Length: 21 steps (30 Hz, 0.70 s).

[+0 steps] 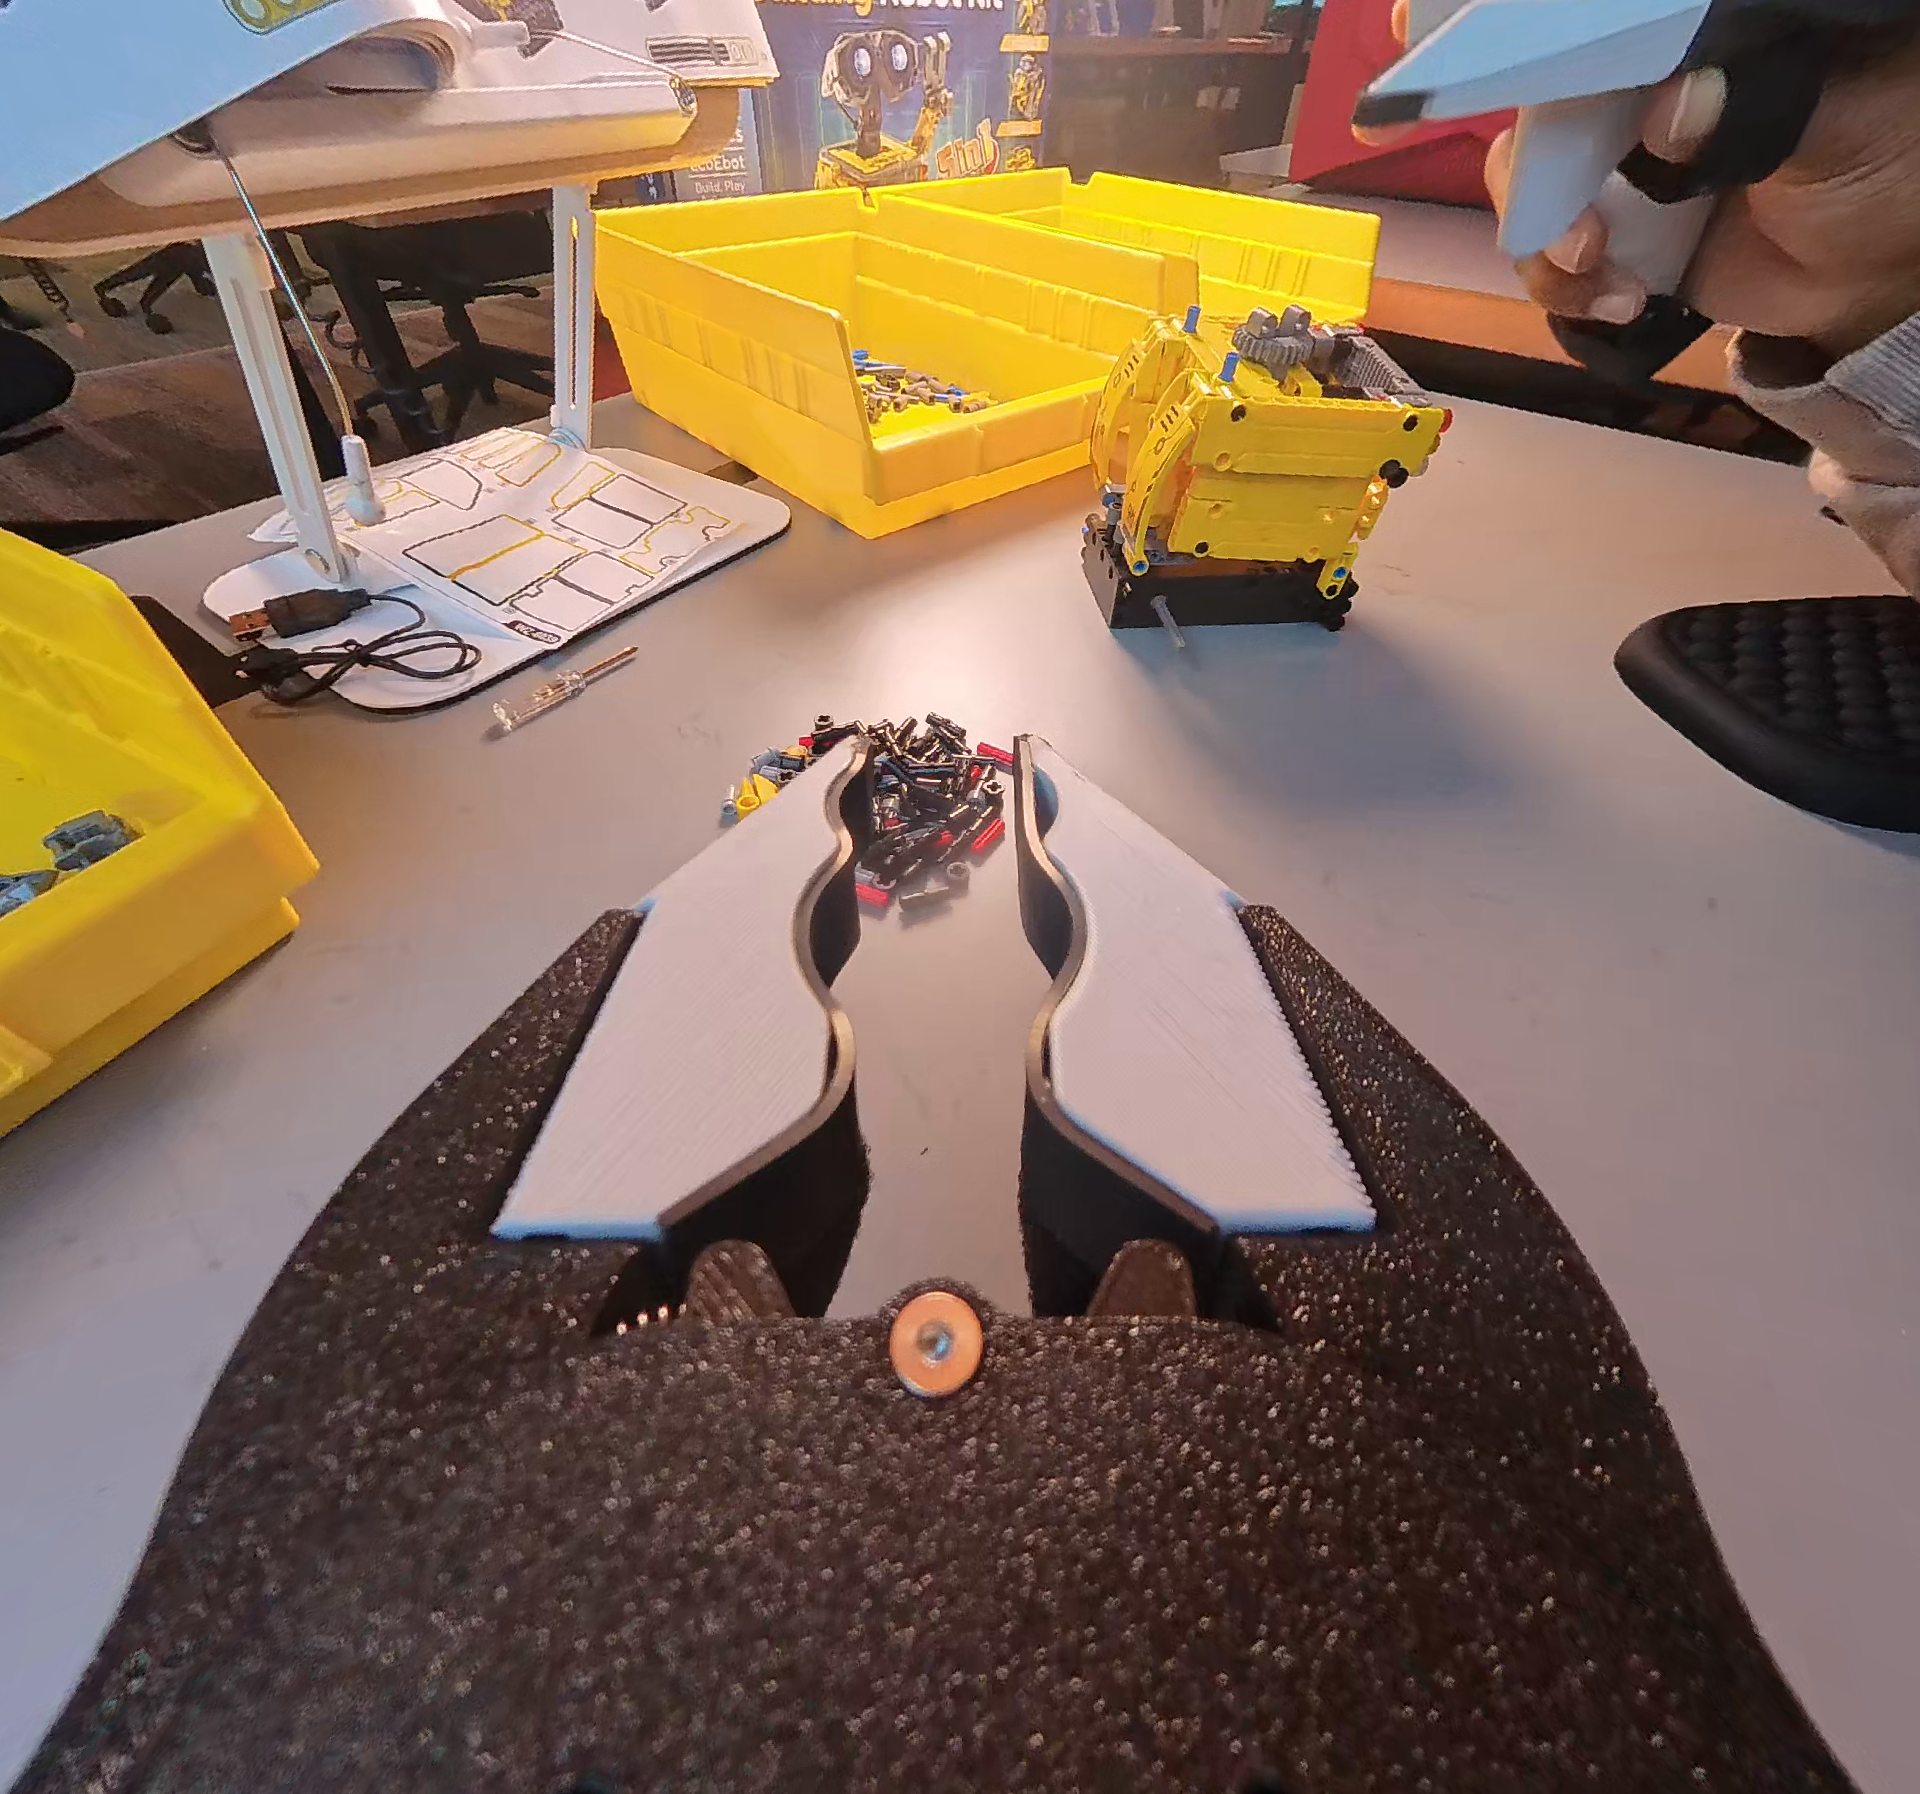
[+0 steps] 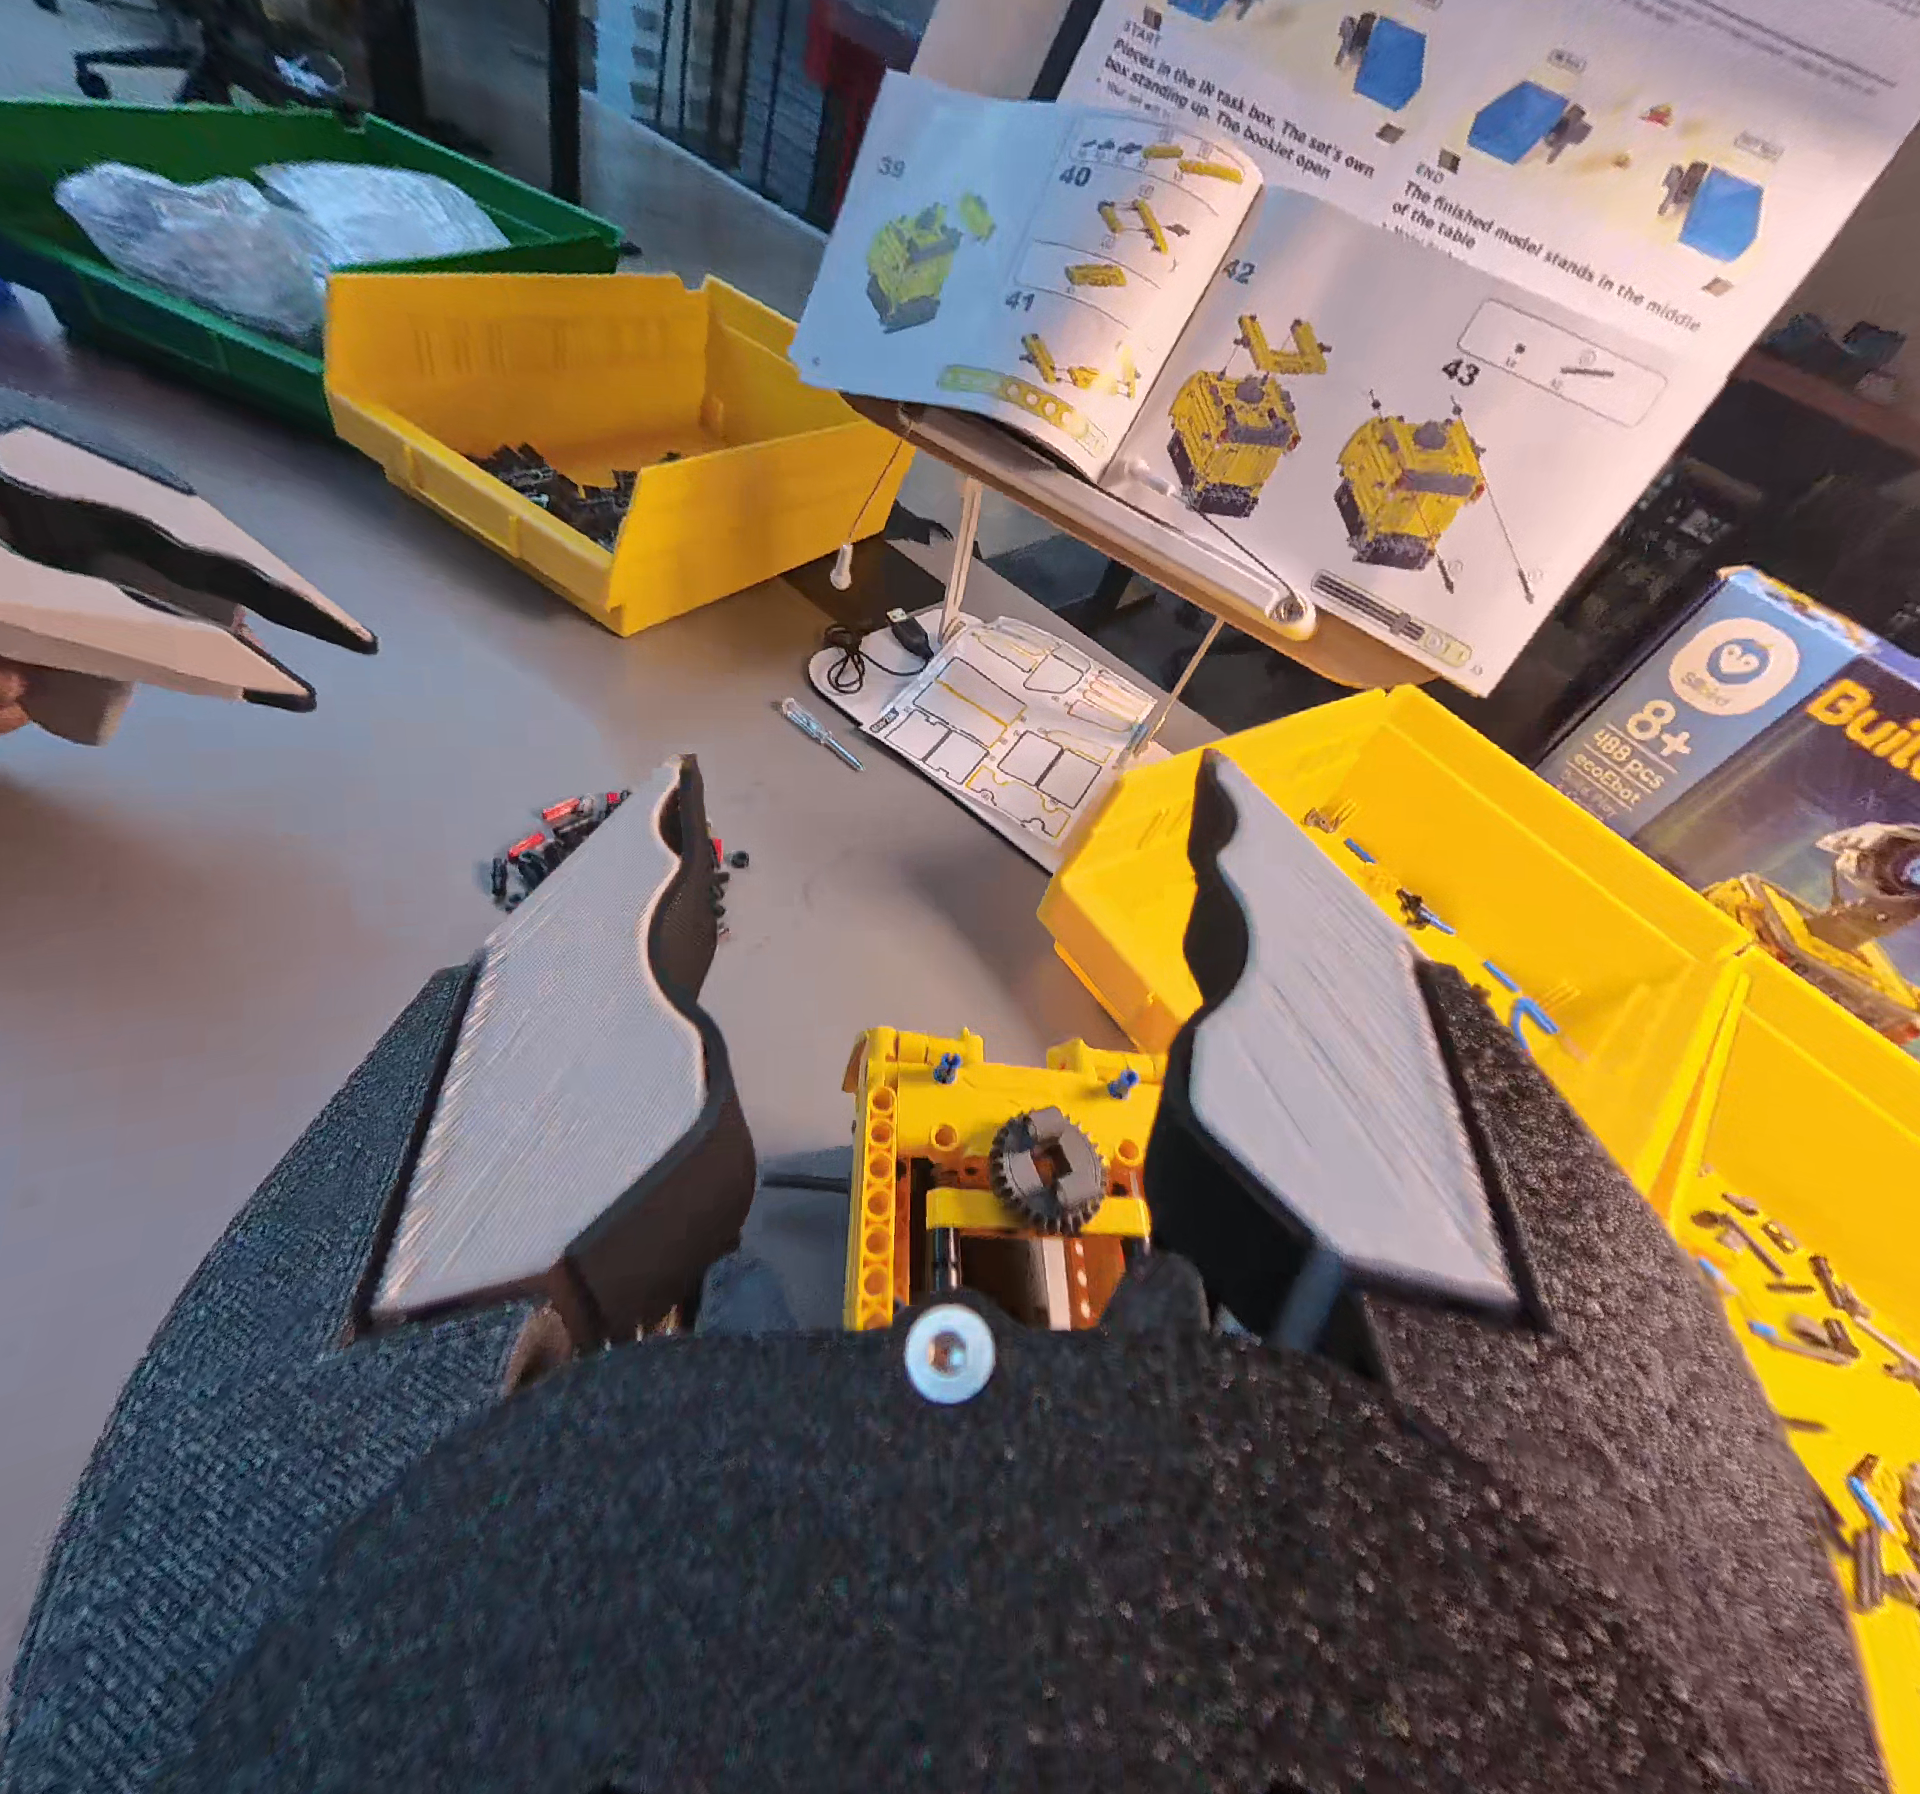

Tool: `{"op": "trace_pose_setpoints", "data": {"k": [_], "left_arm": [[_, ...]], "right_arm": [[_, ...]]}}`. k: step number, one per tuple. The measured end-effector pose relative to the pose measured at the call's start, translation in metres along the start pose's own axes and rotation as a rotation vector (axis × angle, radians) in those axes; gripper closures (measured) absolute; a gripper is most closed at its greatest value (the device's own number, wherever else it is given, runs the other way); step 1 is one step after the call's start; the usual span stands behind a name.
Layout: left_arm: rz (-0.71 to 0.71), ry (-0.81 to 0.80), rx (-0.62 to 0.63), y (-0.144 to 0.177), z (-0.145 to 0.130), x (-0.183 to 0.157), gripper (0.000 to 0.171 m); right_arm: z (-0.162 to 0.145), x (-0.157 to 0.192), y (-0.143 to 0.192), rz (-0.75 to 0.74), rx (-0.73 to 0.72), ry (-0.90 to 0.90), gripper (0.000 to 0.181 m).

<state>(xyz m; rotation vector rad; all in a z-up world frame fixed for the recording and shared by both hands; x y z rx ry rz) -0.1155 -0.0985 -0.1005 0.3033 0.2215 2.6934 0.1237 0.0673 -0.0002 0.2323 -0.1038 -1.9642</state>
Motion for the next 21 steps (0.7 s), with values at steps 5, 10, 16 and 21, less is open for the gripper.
{"op": "trace_pose_setpoints", "data": {"k": [5, 10, 16, 21], "left_arm": [[0.02, -0.012, -0.012, 0.001, 0.001, 0.001, 0.148], [0.053, -0.022, -0.037, 0.005, 0.005, 0.004, 0.15], [0.059, -0.012, -0.034, 0.006, 0.004, 0.007, 0.151], [0.066, -0.025, -0.02, 0.006, 0.003, 0.008, 0.153]], "right_arm": [[0.031, 0.012, -0.026, 0.056, -0.143, -0.027, 0.1], [0.055, 0.021, -0.069, 0.046, -0.253, -0.056, 0.148], [0.049, 0.008, -0.158, -0.127, -0.2, -0.126, 0.162], [0.03, -0.019, -0.221, -0.228, -0.187, -0.262, 0.162]]}}
Point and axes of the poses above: each gripper's, where its closed fingertips meet, y back along the fingers, z out of its top, x = y × z across the jaws, the point moved 8 cm from there along y, back along the fingers, and after that the axes turned 12 degrees about -y, right-handed, at the moved point
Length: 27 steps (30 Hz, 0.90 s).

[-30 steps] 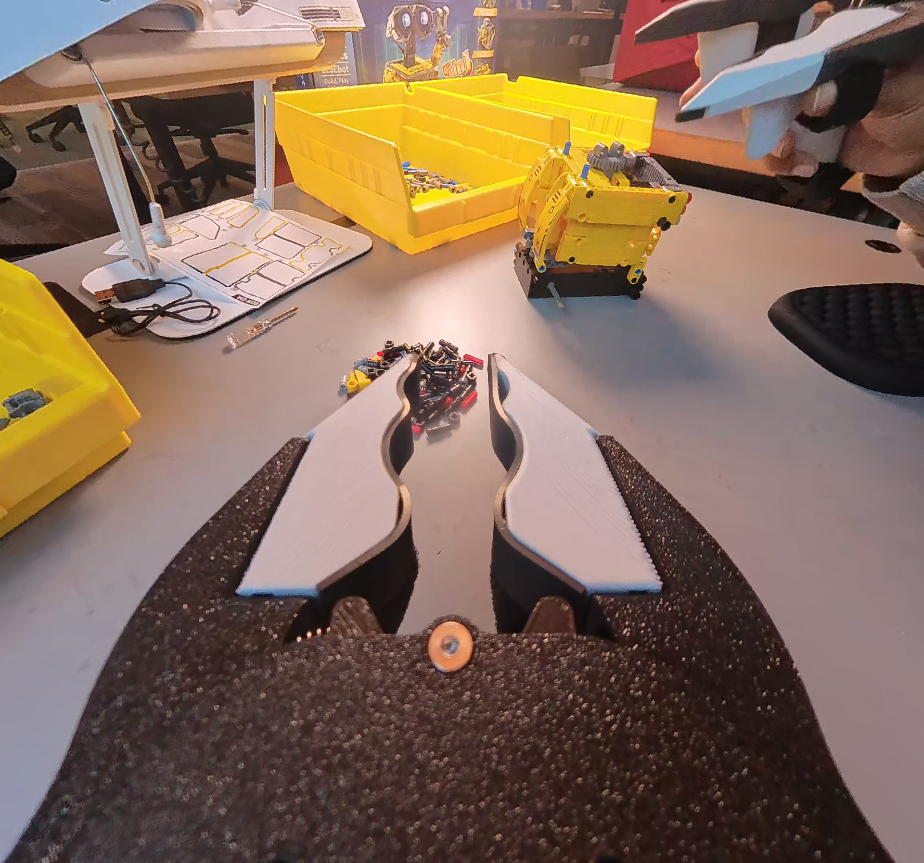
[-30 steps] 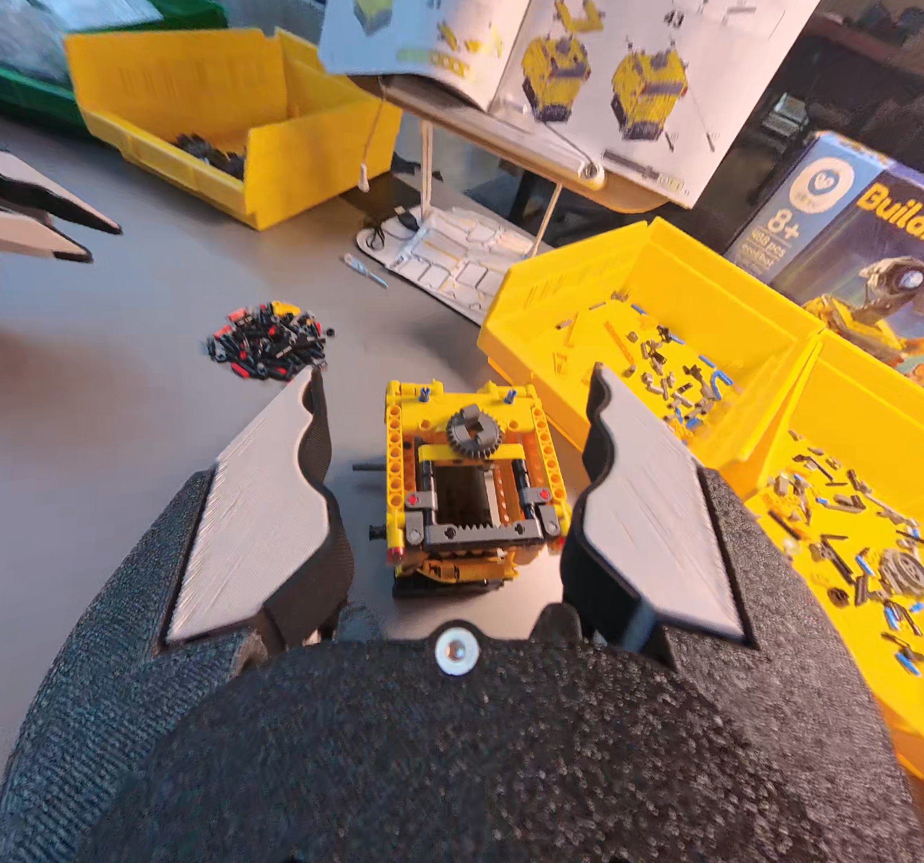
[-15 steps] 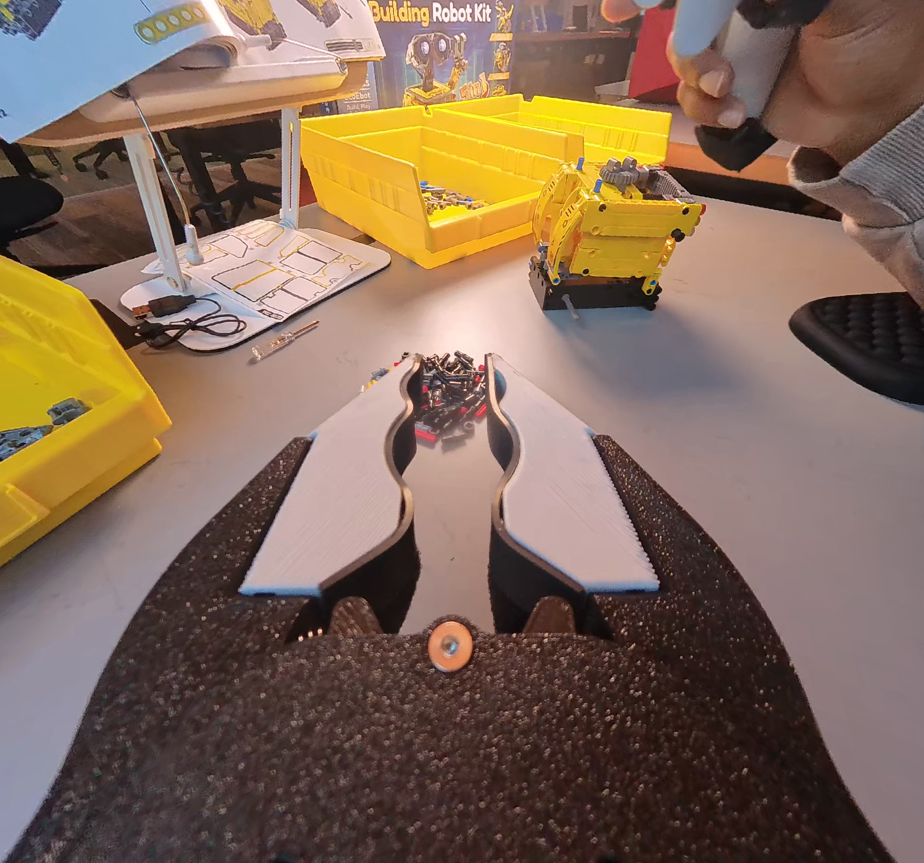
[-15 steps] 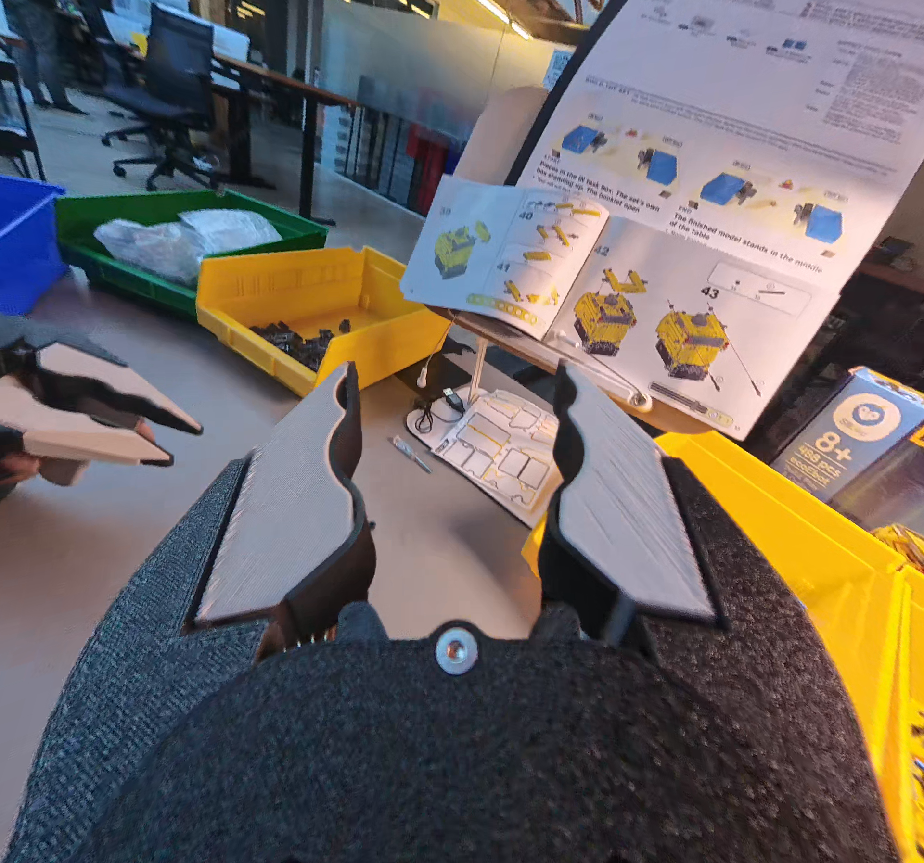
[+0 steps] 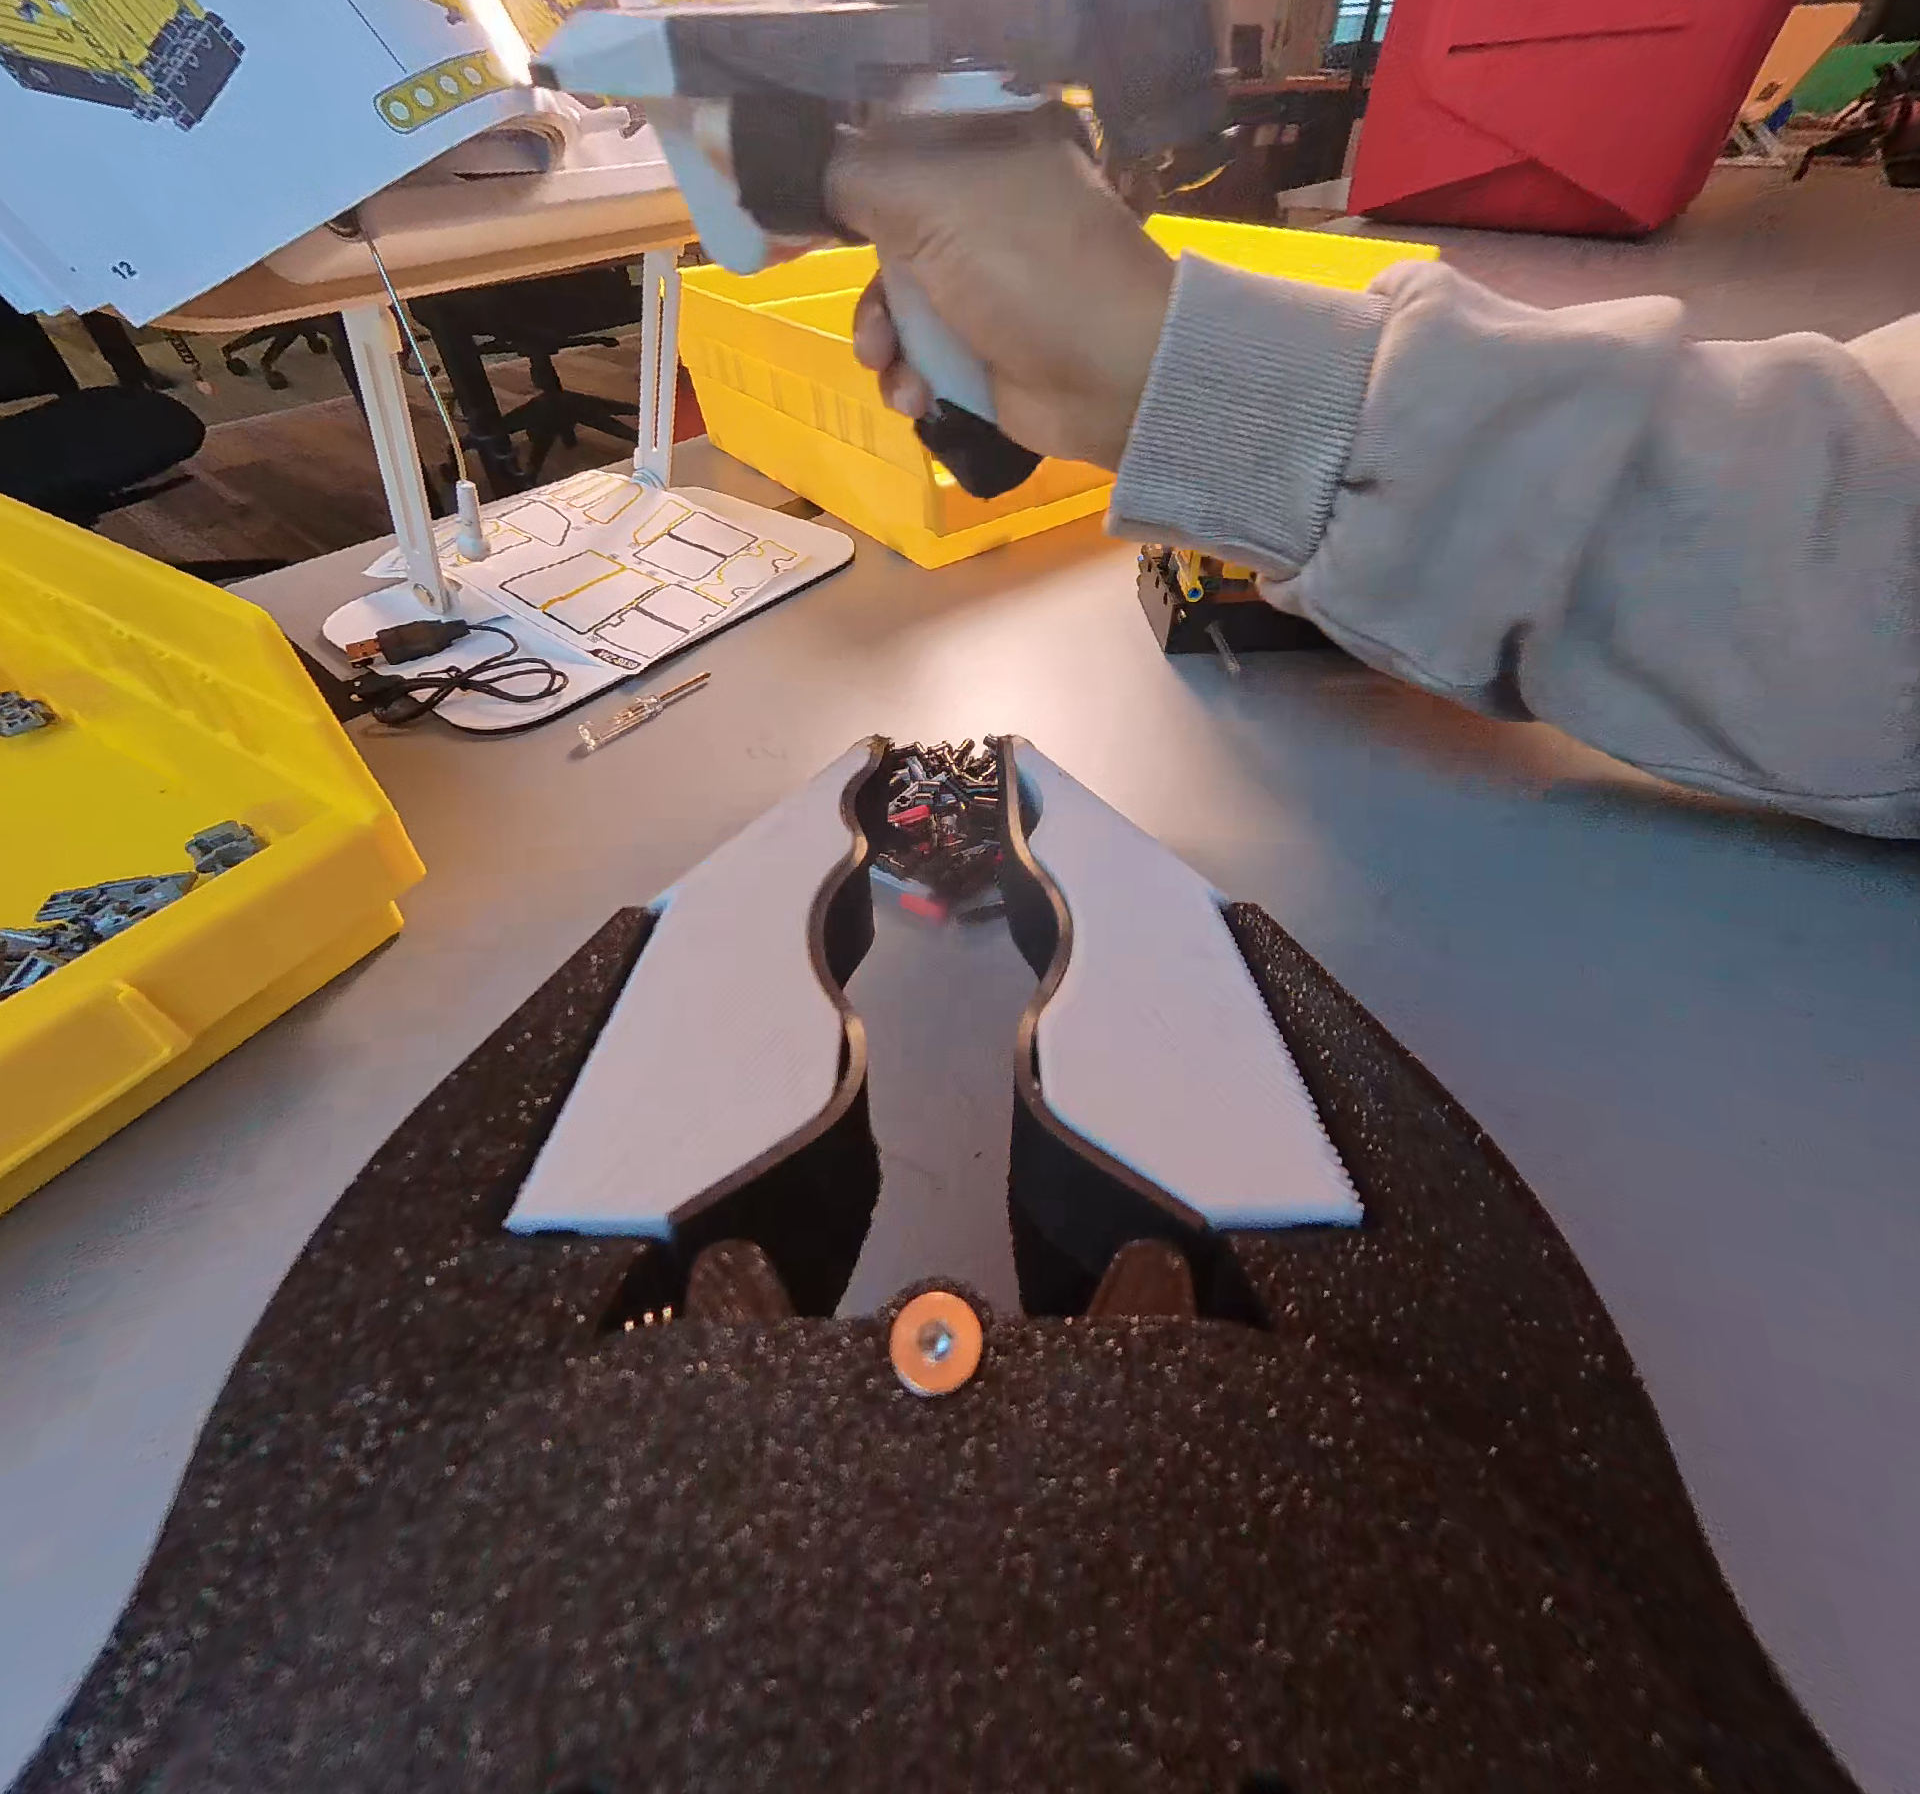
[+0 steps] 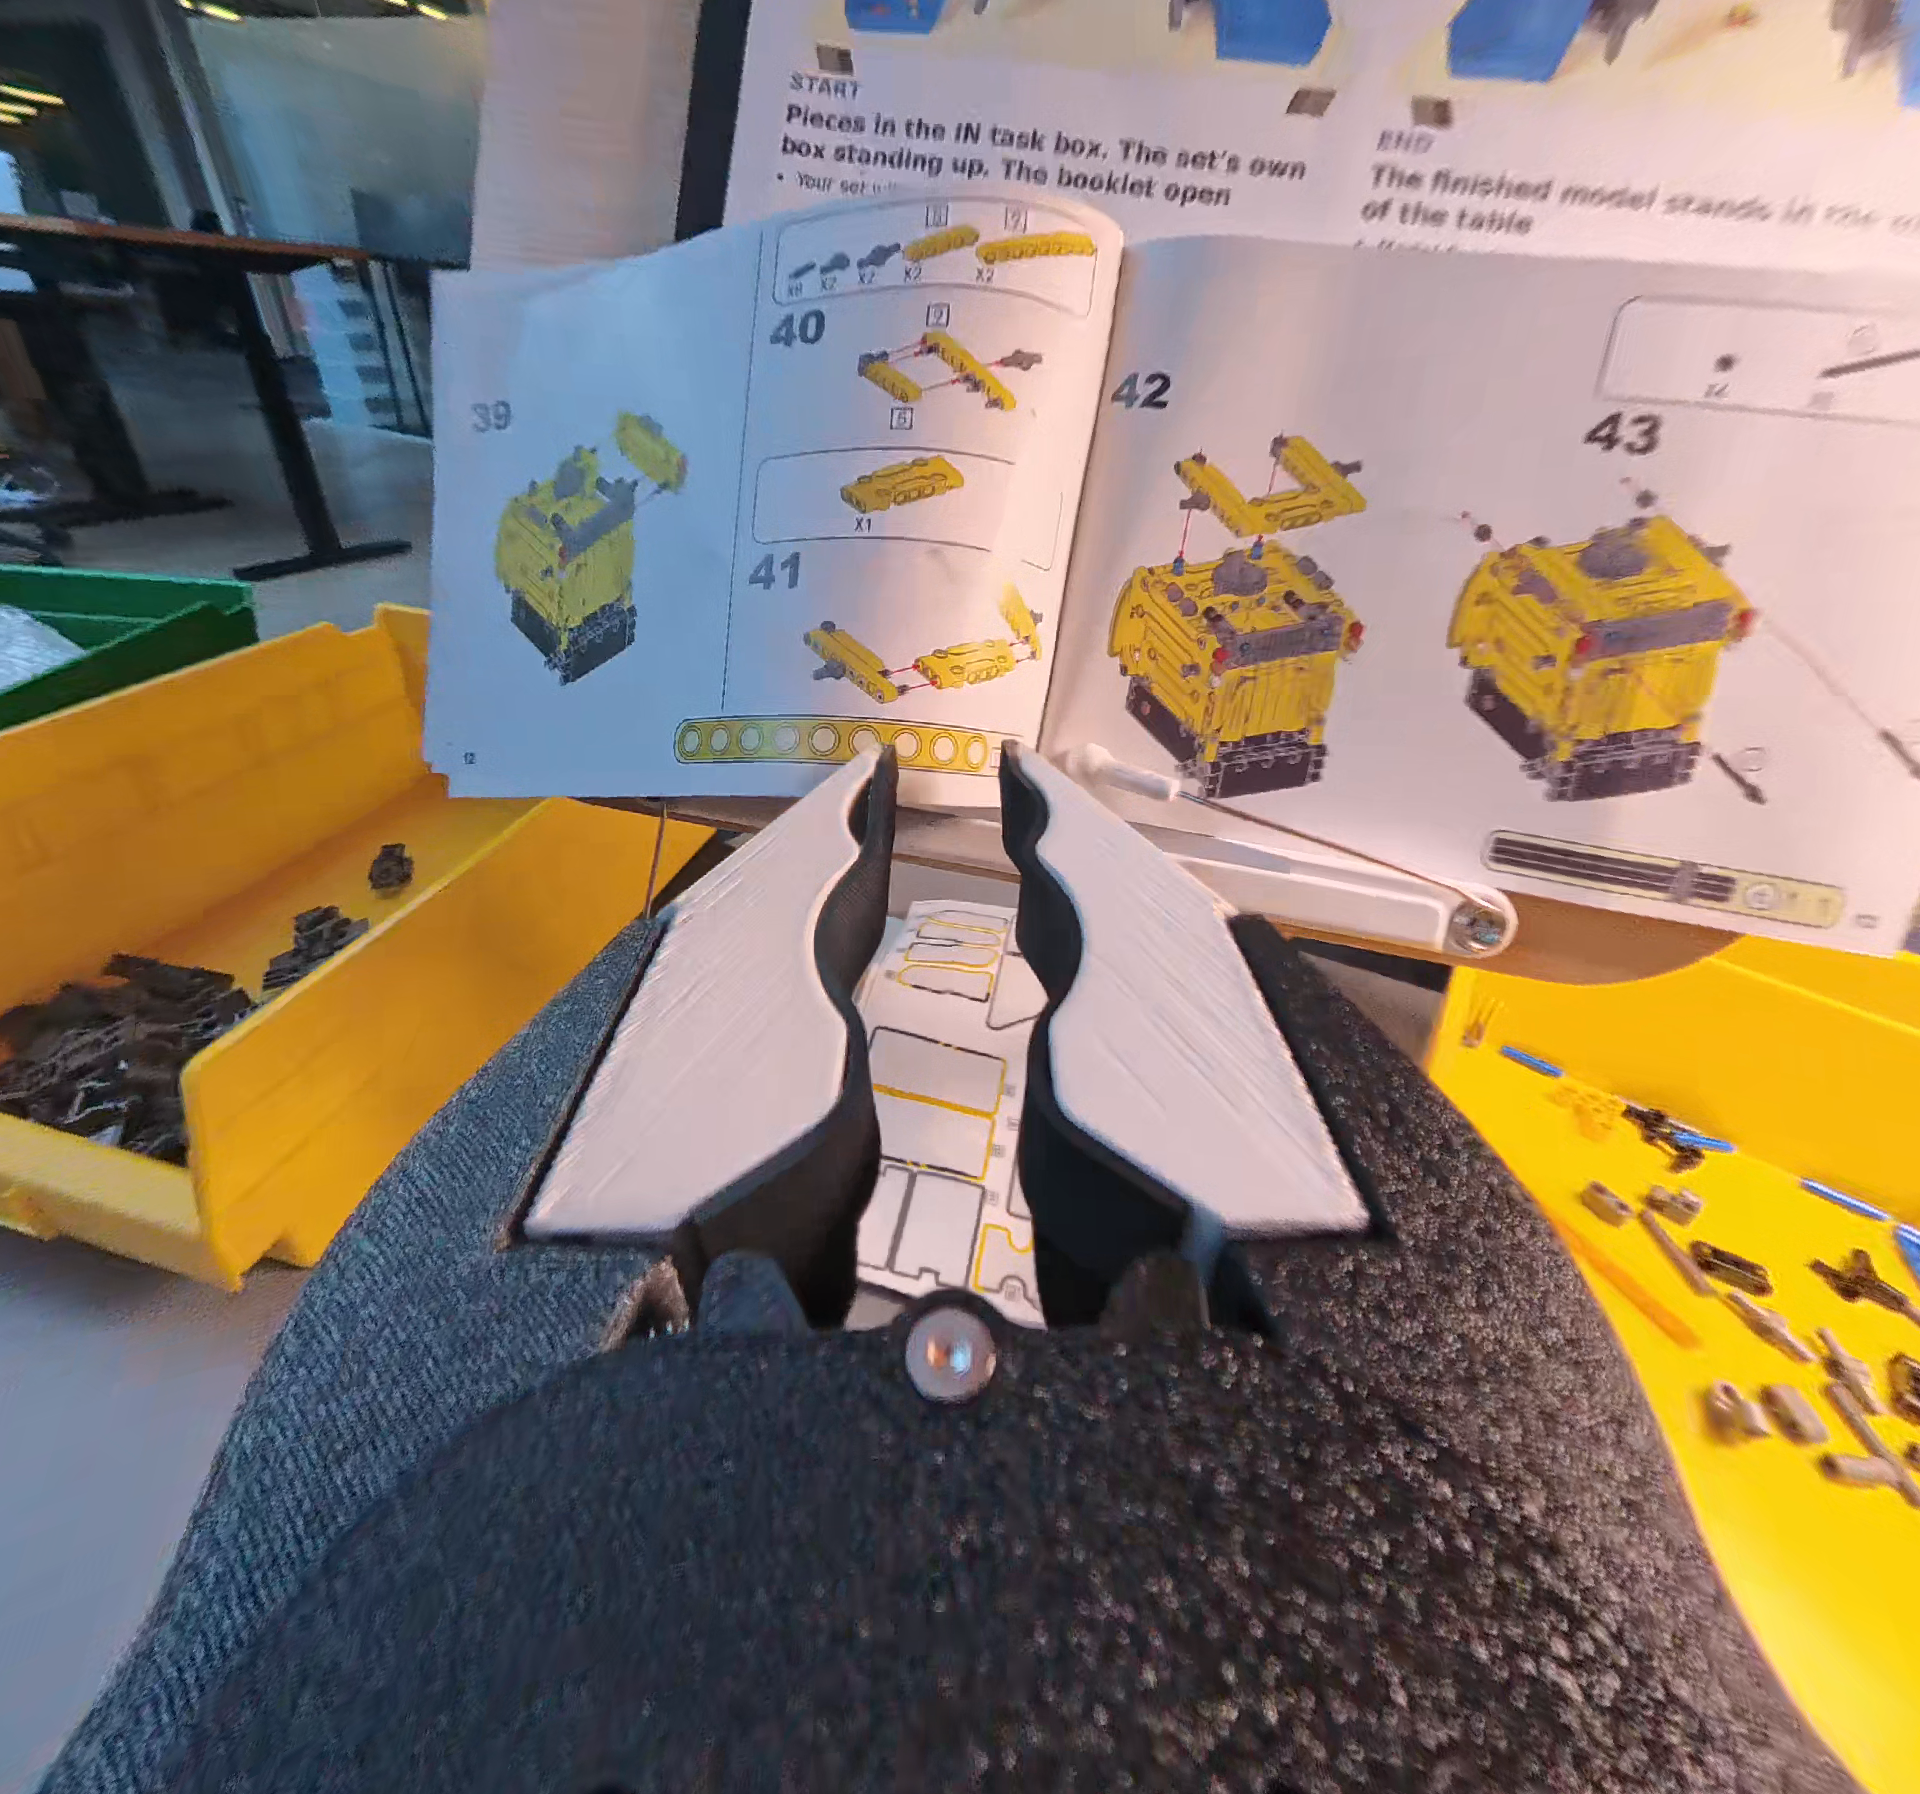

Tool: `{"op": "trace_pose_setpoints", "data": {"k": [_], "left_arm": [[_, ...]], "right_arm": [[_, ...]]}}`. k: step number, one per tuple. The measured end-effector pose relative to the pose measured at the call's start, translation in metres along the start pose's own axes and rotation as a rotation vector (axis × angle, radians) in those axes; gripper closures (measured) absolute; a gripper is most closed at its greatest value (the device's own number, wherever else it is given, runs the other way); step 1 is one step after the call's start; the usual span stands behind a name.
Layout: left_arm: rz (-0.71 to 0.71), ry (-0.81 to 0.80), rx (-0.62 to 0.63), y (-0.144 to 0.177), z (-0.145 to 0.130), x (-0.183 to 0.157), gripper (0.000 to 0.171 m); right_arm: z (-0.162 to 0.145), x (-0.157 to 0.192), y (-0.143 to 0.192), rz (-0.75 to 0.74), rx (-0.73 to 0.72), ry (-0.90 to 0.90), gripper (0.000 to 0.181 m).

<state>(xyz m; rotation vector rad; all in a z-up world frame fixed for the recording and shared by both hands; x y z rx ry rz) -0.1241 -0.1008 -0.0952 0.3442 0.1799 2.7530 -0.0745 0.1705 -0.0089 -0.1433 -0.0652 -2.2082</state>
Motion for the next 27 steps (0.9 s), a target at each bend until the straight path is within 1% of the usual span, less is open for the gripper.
{"op": "trace_pose_setpoints", "data": {"k": [2, 4, 8, 10, 13, 18, 22, 25, 27], "left_arm": [[-0.002, 0.0, -0.001, 0.0, 0.0, 0.0, 0.152], [-0.005, 0.0, -0.003, 0.0, 0.001, 0.0, 0.152], [-0.011, -0.001, 0.005, -0.001, -0.001, -0.001, 0.153], [-0.011, -0.004, 0.012, -0.001, -0.002, -0.001, 0.153], [-0.006, -0.001, 0.017, -0.002, -0.003, 0.001, 0.153], [-0.003, 0.017, 0.017, -0.002, -0.004, 0.002, 0.153], [-0.005, 0.016, 0.019, -0.002, -0.005, 0.002, 0.153], [-0.006, 0.013, 0.022, -0.002, -0.004, 0.002, 0.153], [-0.007, 0.01, 0.02, -0.002, -0.004, 0.001, 0.153]], "right_arm": [[-0.005, 0.006, -0.014, 0.027, 0.008, -0.007, 0.164], [-0.009, 0.014, -0.025, 0.026, 0.029, 0.041, 0.164], [-0.011, 0.023, -0.037, 0.038, 0.047, 0.091, 0.164], [-0.012, 0.022, -0.042, 0.047, 0.062, 0.082, 0.164], [-0.012, 0.021, -0.044, 0.061, 0.083, 0.066, 0.164], [-0.006, 0.02, -0.037, 0.068, 0.088, 0.09, 0.162], [0.007, 0.019, -0.032, 0.039, 0.065, 0.161, 0.144], [0.014, 0.018, -0.035, 0.047, 0.152, 0.187, 0.126], [0.02, 0.016, -0.036, 0.061, 0.21, 0.201, 0.126]]}}
Point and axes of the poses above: each gripper's, where its closed fingertips meet, y back along the fingers, z out of its top, x = y × z across the jaws, the point moved 8 cm from there along y, back along the fingers, and after that the axes turned 12 degrees about -y, right-handed, at the moved point
